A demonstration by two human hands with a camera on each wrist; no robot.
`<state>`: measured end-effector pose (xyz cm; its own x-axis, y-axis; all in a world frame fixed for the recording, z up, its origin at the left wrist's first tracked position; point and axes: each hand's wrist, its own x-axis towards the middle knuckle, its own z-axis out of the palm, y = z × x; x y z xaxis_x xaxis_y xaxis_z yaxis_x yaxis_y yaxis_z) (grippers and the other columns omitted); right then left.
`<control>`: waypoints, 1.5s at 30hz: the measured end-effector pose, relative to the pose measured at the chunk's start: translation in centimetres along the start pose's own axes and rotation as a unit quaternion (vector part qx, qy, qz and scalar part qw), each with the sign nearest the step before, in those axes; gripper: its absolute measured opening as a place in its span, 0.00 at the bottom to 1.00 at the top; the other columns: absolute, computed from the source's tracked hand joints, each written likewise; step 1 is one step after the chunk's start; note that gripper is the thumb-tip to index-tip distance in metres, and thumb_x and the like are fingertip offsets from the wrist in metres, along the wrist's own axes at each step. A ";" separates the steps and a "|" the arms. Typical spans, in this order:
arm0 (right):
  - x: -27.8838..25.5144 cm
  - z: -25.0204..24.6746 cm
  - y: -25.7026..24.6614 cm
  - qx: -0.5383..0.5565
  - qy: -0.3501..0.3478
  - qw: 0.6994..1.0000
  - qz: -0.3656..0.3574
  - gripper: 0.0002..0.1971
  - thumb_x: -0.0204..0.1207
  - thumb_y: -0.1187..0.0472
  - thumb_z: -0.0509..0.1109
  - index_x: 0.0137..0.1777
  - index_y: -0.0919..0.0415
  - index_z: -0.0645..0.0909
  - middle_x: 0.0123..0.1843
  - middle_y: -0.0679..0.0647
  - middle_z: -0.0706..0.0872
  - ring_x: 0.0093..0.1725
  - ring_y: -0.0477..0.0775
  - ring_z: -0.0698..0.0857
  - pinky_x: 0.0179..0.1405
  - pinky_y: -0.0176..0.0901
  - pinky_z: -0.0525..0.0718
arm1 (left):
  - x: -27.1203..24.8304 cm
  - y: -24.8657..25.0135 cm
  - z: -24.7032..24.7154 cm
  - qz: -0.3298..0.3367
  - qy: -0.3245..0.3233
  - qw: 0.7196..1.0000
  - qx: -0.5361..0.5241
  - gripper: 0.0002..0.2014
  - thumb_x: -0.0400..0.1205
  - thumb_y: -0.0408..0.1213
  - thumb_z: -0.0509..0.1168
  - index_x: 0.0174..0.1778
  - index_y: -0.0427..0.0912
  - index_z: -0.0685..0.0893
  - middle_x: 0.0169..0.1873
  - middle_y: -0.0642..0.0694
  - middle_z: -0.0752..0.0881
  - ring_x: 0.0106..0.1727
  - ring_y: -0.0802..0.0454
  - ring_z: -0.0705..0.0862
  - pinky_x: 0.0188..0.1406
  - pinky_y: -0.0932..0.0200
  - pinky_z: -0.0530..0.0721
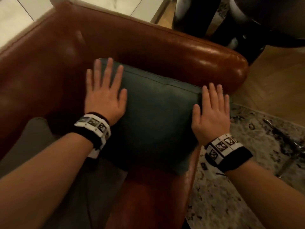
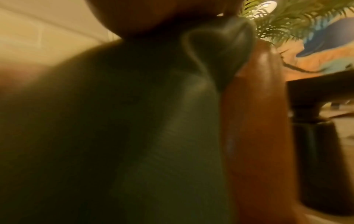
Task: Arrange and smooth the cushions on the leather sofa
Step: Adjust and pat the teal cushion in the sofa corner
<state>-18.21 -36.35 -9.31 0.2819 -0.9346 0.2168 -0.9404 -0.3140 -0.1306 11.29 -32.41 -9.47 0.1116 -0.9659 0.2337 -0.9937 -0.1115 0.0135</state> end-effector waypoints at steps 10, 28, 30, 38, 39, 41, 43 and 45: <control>-3.2 4.5 5.0 -0.059 -0.069 0.994 -0.055 0.33 0.84 0.40 0.42 0.86 0.48 0.37 0.88 0.49 0.43 0.86 0.49 0.39 0.84 0.58 0.41 | -0.4 2.6 2.7 0.115 -0.050 0.992 0.032 0.30 0.87 0.55 0.44 0.86 0.57 0.46 0.87 0.49 0.49 0.87 0.41 0.46 0.81 0.27 0.44; -13.4 10.6 7.4 -0.143 -0.088 0.875 -0.453 0.37 0.80 0.53 0.65 0.86 0.53 0.54 0.88 0.54 0.48 0.86 0.59 0.50 0.84 0.61 0.49 | -6.1 6.9 4.6 0.055 0.004 0.998 -0.034 0.29 0.88 0.50 0.48 0.87 0.53 0.53 0.87 0.45 0.52 0.87 0.39 0.49 0.85 0.38 0.46; -13.9 10.1 6.5 -0.118 -0.069 0.868 -0.478 0.35 0.80 0.54 0.64 0.86 0.54 0.56 0.87 0.53 0.53 0.86 0.58 0.53 0.83 0.63 0.53 | -5.8 7.3 3.8 0.041 0.005 0.998 -0.036 0.30 0.87 0.50 0.51 0.86 0.53 0.56 0.87 0.44 0.54 0.87 0.38 0.50 0.84 0.36 0.48; -13.1 11.6 3.5 -0.148 -0.253 0.829 -0.475 0.28 0.85 0.51 0.49 0.85 0.50 0.59 0.86 0.47 0.53 0.86 0.54 0.44 0.84 0.54 0.34 | -1.0 8.2 2.1 0.020 -0.060 0.998 -0.007 0.33 0.85 0.65 0.39 0.86 0.61 0.43 0.87 0.47 0.42 0.86 0.37 0.40 0.81 0.28 0.41; -13.8 11.8 5.0 -0.193 -0.302 0.799 -0.483 0.28 0.85 0.51 0.43 0.85 0.49 0.57 0.86 0.47 0.50 0.86 0.53 0.38 0.82 0.54 0.28 | -1.0 8.2 2.3 0.016 -0.069 0.997 -0.007 0.33 0.85 0.66 0.38 0.86 0.61 0.42 0.87 0.48 0.41 0.86 0.37 0.39 0.81 0.28 0.40; -15.4 11.7 8.8 -0.248 -0.363 0.751 -0.493 0.29 0.81 0.50 0.26 0.83 0.47 0.41 0.85 0.47 0.39 0.80 0.52 0.21 0.73 0.55 0.15 | -1.2 8.5 2.5 0.016 -0.077 0.997 -0.007 0.33 0.84 0.66 0.37 0.85 0.61 0.41 0.87 0.48 0.41 0.86 0.37 0.38 0.81 0.28 0.39; -16.1 10.1 9.7 -0.230 -0.379 0.779 -0.444 0.32 0.81 0.45 0.20 0.82 0.50 0.48 0.86 0.49 0.53 0.85 0.54 0.32 0.77 0.58 0.19 | -1.1 8.6 2.3 0.018 -0.077 0.997 -0.008 0.33 0.85 0.66 0.37 0.85 0.61 0.41 0.87 0.48 0.41 0.86 0.37 0.38 0.81 0.28 0.39; -16.1 8.0 8.3 -0.105 -0.364 0.846 -0.375 0.31 0.87 0.45 0.37 0.74 0.54 0.77 0.71 0.53 0.83 0.78 0.58 0.74 0.83 0.60 0.52 | -1.1 8.5 1.9 0.022 -0.075 0.996 -0.035 0.32 0.85 0.64 0.39 0.86 0.61 0.43 0.87 0.48 0.43 0.86 0.38 0.39 0.81 0.29 0.39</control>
<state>-29.07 -25.29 -21.60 0.7851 -0.3640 -0.5011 -0.4359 -0.8995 -0.0295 2.79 -32.75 -11.49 0.0634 -0.9941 0.0880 -0.9955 -0.0568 0.0760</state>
